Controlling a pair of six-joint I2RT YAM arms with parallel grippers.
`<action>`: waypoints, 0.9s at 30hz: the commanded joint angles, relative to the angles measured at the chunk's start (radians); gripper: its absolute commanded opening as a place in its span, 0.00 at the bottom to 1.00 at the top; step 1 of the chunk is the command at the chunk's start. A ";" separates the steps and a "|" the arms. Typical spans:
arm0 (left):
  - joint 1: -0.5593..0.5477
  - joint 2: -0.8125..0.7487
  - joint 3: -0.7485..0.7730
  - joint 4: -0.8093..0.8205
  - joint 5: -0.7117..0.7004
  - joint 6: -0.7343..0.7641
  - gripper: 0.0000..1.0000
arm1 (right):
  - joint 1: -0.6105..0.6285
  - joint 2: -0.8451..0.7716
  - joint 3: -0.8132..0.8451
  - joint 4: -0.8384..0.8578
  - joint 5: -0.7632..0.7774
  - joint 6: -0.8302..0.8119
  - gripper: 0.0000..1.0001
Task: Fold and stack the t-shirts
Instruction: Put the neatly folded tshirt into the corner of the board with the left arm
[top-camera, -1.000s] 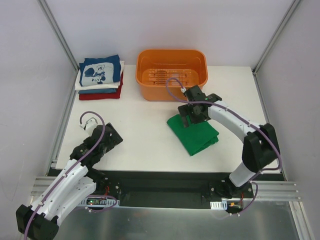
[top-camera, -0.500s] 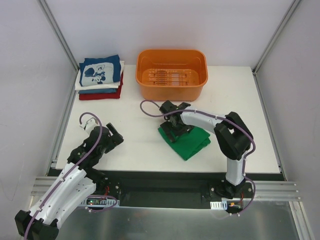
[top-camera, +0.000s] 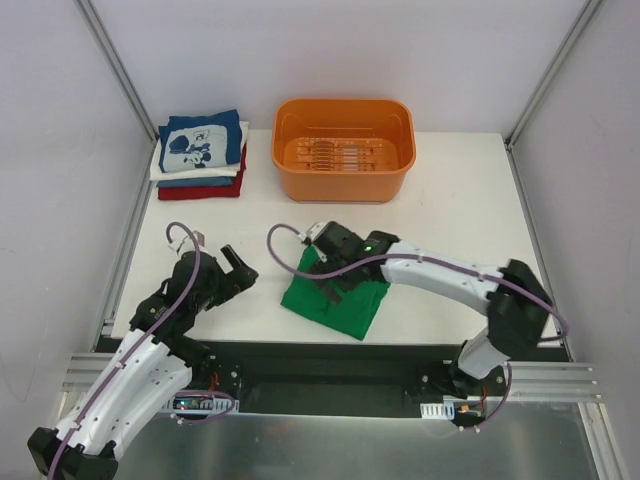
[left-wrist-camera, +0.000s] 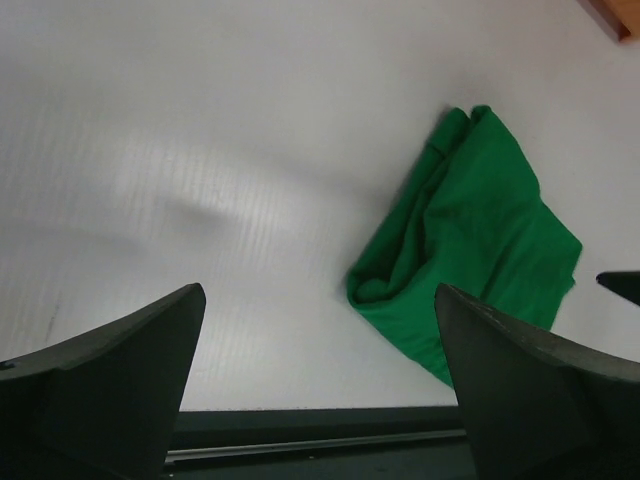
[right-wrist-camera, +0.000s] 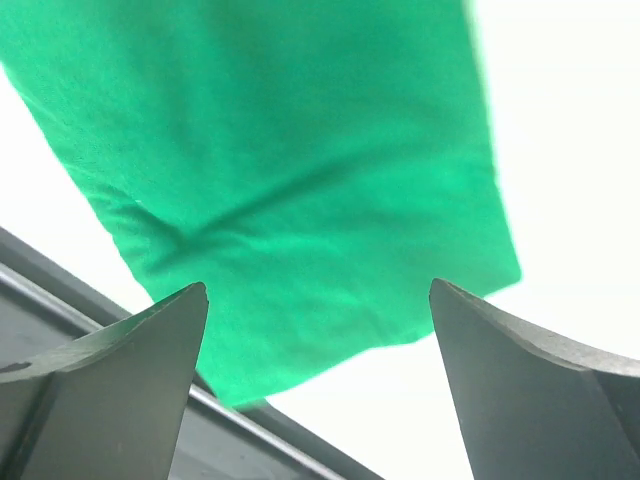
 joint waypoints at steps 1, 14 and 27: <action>0.011 0.054 0.013 0.171 0.299 0.062 0.99 | -0.095 -0.221 -0.061 0.037 0.020 0.188 0.97; -0.313 0.554 0.152 0.495 0.468 0.211 0.99 | -0.319 -0.222 -0.231 0.301 -0.319 0.518 0.97; -0.325 0.809 0.028 0.567 0.493 0.119 0.99 | -0.382 -0.016 -0.234 0.274 -0.328 0.517 0.97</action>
